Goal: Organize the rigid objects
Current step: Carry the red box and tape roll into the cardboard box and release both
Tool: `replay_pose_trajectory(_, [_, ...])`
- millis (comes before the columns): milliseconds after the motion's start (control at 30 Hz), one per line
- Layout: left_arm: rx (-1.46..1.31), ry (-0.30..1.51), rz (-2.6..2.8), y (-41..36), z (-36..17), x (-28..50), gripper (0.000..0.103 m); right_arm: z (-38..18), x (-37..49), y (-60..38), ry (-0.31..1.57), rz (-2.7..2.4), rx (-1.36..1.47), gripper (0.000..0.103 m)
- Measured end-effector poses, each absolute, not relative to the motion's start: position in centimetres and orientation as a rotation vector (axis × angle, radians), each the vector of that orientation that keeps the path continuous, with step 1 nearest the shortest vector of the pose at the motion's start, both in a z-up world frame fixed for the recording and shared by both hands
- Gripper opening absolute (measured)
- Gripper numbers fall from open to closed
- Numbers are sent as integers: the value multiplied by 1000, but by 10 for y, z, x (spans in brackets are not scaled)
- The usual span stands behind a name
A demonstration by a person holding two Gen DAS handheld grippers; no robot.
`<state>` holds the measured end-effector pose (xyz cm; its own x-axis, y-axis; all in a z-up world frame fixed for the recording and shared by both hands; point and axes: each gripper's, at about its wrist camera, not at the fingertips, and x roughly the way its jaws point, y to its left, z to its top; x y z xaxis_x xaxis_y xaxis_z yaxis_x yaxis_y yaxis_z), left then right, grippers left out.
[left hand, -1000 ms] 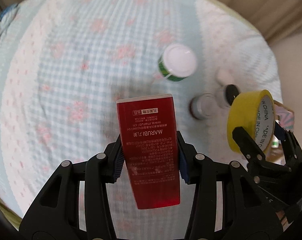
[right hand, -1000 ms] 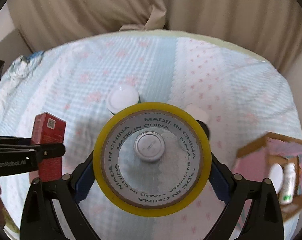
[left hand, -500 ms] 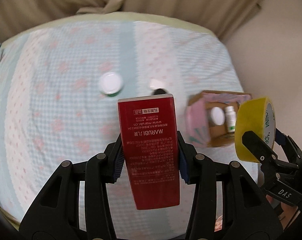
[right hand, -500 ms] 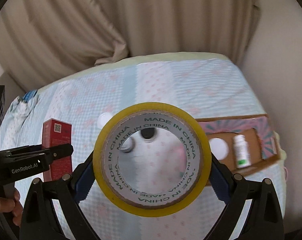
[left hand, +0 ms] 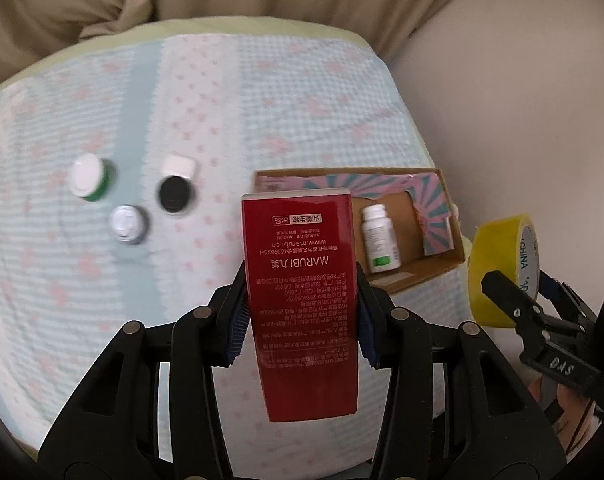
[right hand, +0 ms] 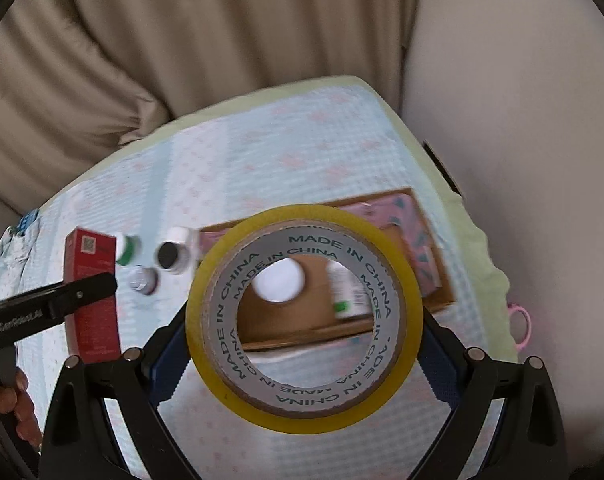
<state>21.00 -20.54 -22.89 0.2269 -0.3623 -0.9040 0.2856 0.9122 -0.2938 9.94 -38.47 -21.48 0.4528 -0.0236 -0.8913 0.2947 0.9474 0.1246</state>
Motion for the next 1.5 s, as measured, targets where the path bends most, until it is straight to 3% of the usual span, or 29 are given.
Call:
replay_pose_trajectory(267, [-42, 1352, -412, -268, -283, 223, 41, -268, 124, -457, 1198, -190, 349, 97])
replay_pose_trajectory(567, [7, 1444, -333, -288, -346, 249, 40, -332, 165, -484, 1311, -150, 473, 97])
replay_pose_trajectory(967, [132, 1491, -299, -307, -372, 260, 42, -367, 185, -490, 1335, -134, 513, 98])
replay_pose_trajectory(1000, [155, 1499, -297, -310, -373, 261, 46, -369, 185, -493, 1337, -142, 537, 98])
replay_pose_trajectory(1067, [193, 1484, -305, -315, -371, 260, 100, -371, 186, -498, 1344, -159, 566, 101])
replay_pose_trajectory(1233, [198, 1429, -335, -312, -357, 261, 103, -355, 181, -506, 1211, -183, 567, 103])
replay_pose_trajectory(1500, [150, 1409, -340, -298, -344, 250, 103, -344, 177, -497, 1239, -183, 447, 103])
